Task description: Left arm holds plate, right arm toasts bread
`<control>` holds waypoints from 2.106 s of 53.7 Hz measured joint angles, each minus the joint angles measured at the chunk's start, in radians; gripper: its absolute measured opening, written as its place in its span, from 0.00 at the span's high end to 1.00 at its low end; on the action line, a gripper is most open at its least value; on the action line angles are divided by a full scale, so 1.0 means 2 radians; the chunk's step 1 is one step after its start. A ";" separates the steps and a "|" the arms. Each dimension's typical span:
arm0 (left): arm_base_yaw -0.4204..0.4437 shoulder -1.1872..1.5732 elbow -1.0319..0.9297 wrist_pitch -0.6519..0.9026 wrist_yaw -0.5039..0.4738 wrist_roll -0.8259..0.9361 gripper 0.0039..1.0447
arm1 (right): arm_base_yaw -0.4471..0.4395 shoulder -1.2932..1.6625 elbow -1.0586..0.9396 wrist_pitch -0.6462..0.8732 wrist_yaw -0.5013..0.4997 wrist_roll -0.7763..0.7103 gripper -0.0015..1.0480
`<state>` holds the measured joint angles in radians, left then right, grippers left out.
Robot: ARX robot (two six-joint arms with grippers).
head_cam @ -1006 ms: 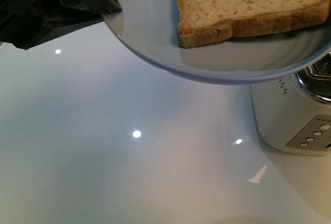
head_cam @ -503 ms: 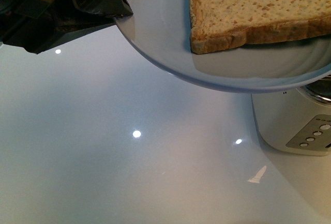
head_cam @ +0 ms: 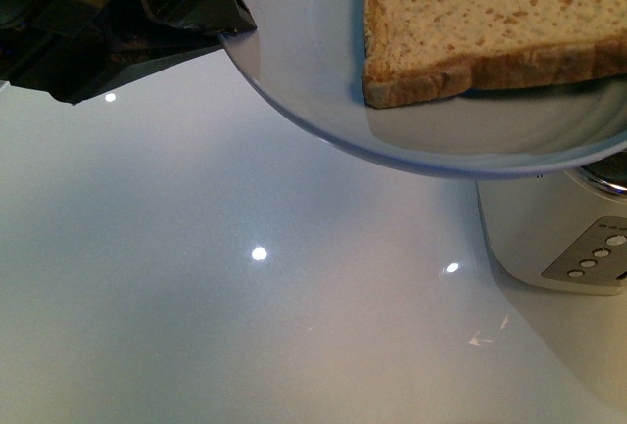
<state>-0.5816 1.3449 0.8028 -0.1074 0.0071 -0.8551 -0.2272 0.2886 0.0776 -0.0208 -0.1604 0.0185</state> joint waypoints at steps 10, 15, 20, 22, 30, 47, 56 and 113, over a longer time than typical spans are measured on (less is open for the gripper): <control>0.000 0.000 0.000 0.000 -0.001 0.000 0.97 | -0.019 0.120 0.040 0.047 -0.041 0.049 0.09; 0.000 0.000 0.000 0.000 -0.001 0.000 0.97 | -0.019 0.168 0.069 0.080 -0.056 0.080 0.09; 0.000 0.000 0.000 0.000 -0.001 0.000 0.97 | -0.009 0.236 0.115 0.118 -0.051 0.114 0.09; 0.000 0.000 0.000 0.000 -0.001 0.000 0.97 | 0.001 0.261 0.134 0.122 -0.060 0.135 0.09; 0.000 0.000 0.000 0.000 -0.001 0.000 0.97 | 0.059 0.336 0.177 0.176 -0.060 0.233 0.09; 0.000 0.000 0.000 0.000 -0.001 0.000 0.97 | 0.109 0.376 0.164 0.246 -0.125 0.369 0.09; 0.000 0.000 0.000 0.000 -0.001 0.000 0.97 | 0.114 0.380 0.152 0.262 -0.145 0.417 0.09; 0.000 0.000 0.000 0.000 -0.001 0.000 0.97 | 0.169 0.389 0.128 0.291 -0.168 0.454 0.43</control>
<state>-0.5816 1.3457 0.8028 -0.1074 0.0055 -0.8551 0.1101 1.0676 0.3328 0.5613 -0.4957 0.9272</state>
